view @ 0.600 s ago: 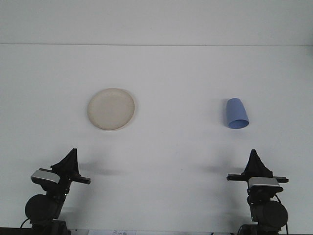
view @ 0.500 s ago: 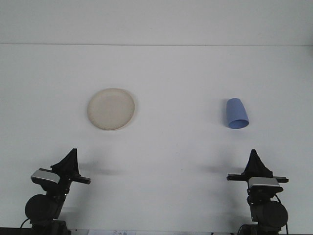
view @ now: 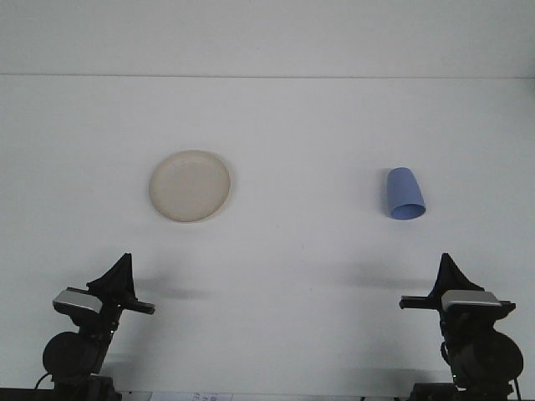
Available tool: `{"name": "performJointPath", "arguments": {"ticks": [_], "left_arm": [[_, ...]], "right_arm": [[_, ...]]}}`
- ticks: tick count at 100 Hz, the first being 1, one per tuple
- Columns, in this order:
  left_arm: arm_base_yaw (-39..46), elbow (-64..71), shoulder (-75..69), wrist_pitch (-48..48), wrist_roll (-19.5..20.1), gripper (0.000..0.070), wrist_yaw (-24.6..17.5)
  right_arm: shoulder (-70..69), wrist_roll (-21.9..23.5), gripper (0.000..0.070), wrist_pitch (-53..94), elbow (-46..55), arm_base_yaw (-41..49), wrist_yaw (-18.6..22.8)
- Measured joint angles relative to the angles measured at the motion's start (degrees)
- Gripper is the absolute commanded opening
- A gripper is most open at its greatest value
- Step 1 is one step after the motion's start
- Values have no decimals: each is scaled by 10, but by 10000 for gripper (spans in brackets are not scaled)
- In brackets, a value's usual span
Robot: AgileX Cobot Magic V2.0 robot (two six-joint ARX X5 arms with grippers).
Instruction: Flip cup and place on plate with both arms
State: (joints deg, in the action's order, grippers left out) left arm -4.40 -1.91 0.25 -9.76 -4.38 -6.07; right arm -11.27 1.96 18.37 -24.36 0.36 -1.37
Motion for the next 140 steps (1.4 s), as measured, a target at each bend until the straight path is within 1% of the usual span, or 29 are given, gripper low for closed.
{"name": "performJointPath", "arguments": {"ticks": [11, 23, 28, 31, 34, 44, 47, 50, 53, 69, 83, 103, 140], "left_arm": [[0, 0, 0, 0, 0, 17, 0], [0, 0, 0, 0, 0, 17, 0], [0, 0, 0, 0, 0, 17, 0], [0, 0, 0, 0, 0, 17, 0], [0, 0, 0, 0, 0, 17, 0], [0, 0, 0, 0, 0, 17, 0], [0, 0, 0, 0, 0, 17, 0], [0, 0, 0, 0, 0, 17, 0], [0, 0, 0, 0, 0, 17, 0], [0, 0, 0, 0, 0, 17, 0], [0, 0, 0, 0, 0, 17, 0], [0, 0, 0, 0, 0, 17, 0], [0, 0, 0, 0, 0, 17, 0]], "right_arm": [[-72, -5, 0, 75, -68, 0, 13], [-123, -22, 1, 77, -116, 0, 67], [-135, -26, 25, 68, -125, 0, 82], [-140, -27, 60, 60, -126, 0, 86], [-144, -29, 114, 56, -126, 0, 88], [-158, -30, 364, 54, -126, 0, 89], [-164, -30, 427, 54, -126, 0, 89], [-170, -30, 469, 54, -126, 0, 89], [-176, -27, 492, 54, -126, 0, 89], [-219, -18, 493, 54, -126, 0, 89], [-289, -10, 493, 37, -126, 0, 89], [-408, -3, 493, -59, -126, 0, 89], [-636, 40, 491, -226, -126, 12, 100]]}}
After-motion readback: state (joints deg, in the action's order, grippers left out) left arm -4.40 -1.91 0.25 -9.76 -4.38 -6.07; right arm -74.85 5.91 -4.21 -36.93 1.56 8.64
